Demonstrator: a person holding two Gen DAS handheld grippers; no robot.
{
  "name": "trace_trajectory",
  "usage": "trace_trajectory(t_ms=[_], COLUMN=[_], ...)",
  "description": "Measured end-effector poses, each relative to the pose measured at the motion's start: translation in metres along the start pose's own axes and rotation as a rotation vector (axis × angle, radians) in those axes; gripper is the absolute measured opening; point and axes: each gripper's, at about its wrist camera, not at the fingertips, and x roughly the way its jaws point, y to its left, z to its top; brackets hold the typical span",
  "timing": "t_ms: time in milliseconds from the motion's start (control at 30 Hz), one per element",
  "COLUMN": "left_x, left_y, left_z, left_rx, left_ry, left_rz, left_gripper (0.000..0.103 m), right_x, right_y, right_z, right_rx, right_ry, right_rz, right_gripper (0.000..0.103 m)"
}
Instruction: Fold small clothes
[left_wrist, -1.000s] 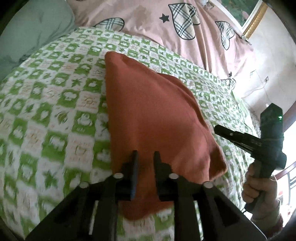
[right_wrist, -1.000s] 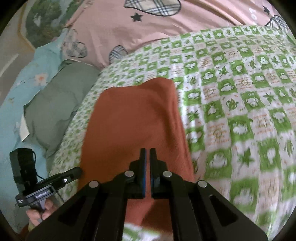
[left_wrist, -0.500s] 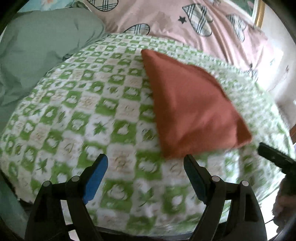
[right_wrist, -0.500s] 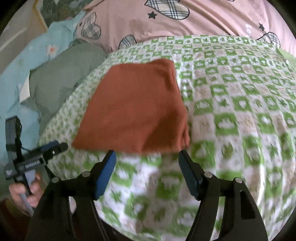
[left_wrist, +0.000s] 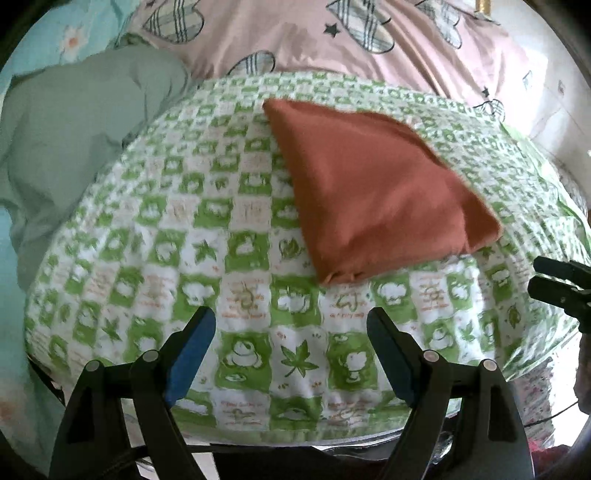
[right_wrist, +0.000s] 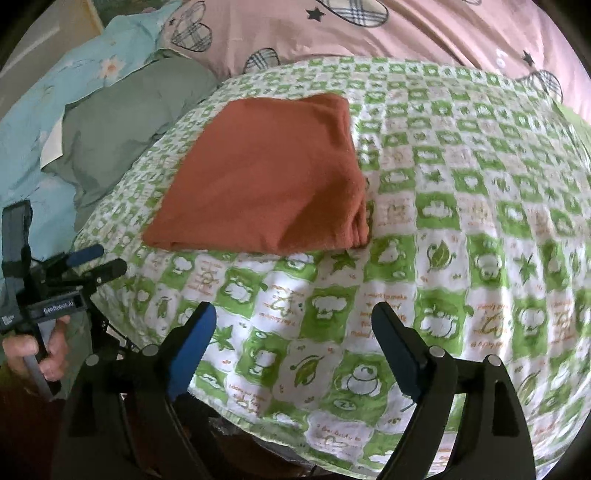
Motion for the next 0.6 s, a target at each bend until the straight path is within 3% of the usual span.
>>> trace_trajectory(t_ms=[67, 133, 200, 267, 600], left_x=[-0.016, -0.030, -0.041, -0.044, 0.001], left_y=[0.000, 0.000, -0.004, -0.008, -0.015], left_z=[0.009, 0.016, 0.020, 0.021, 0.009], left_rx=[0.020, 0.041, 0.066, 0.085, 0.076], left_ry=[-0.030, -0.067, -0.093, -0.102, 0.002], left_rz=[0.014, 0.031, 0.035, 0.030, 0.024], left_gripper=[0.085, 0.089, 0.103, 0.102, 0.102], right_x=[-0.015, -0.028, -0.038, -0.036, 0.009], right_y=[0.004, 0.006, 0.009, 0.010, 0.005], right_z=[0.009, 0.015, 0.021, 0.024, 0.011], right_rx=[-0.026, -0.045, -0.071, -0.088, -0.039], right_ry=[-0.032, -0.067, -0.094, -0.086, 0.014], right_rz=[0.012, 0.018, 0.015, 0.010, 0.007], right_gripper=[0.092, 0.103, 0.103, 0.103, 0.103])
